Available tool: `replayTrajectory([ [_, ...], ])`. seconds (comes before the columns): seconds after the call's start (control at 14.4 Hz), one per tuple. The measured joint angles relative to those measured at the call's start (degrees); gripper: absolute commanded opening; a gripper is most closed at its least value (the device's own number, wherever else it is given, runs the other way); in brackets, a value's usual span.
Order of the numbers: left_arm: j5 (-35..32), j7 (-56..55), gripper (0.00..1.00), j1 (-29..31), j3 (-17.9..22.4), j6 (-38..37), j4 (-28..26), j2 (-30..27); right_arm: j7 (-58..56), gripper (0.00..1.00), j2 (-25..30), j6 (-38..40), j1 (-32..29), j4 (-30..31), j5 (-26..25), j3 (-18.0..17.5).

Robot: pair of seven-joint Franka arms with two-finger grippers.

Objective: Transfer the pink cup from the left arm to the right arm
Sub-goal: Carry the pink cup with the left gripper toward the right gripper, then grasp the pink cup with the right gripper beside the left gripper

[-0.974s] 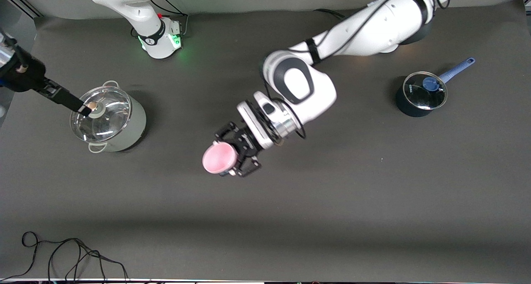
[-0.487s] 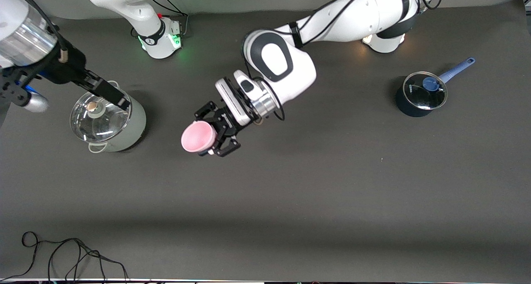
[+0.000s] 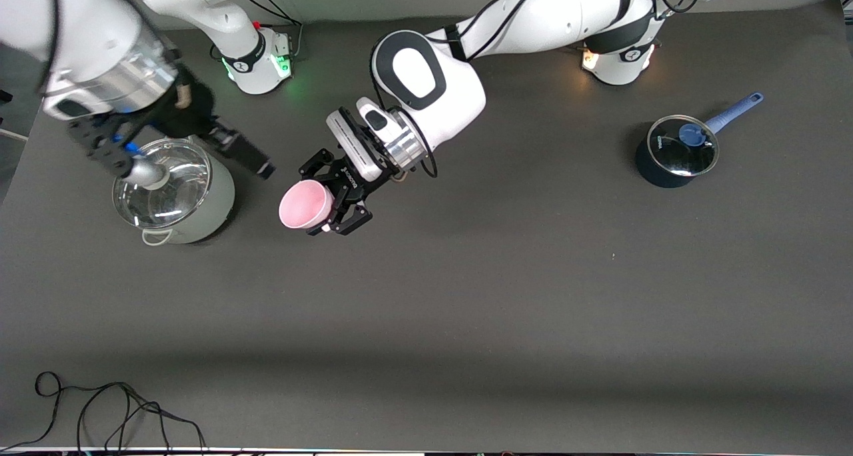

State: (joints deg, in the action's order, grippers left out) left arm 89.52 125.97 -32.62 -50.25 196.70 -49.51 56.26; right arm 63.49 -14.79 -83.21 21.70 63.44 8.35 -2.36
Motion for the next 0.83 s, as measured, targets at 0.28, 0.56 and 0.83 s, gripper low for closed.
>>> replayTrajectory([
  [0.28,0.0,-1.89,0.0,-1.52,2.7,0.0,0.59,-0.34,1.09,1.0,-0.7,0.89,0.21,0.92,0.0,0.14],
  [0.56,0.0,-2.11,0.0,-1.57,2.9,0.0,0.62,-0.59,1.09,1.0,-0.95,1.1,0.13,3.72,0.0,0.22],
  [0.83,0.0,-2.14,0.0,-1.58,2.91,0.0,0.68,-0.66,1.09,1.0,-1.84,-0.1,0.12,5.1,0.0,0.38],
])
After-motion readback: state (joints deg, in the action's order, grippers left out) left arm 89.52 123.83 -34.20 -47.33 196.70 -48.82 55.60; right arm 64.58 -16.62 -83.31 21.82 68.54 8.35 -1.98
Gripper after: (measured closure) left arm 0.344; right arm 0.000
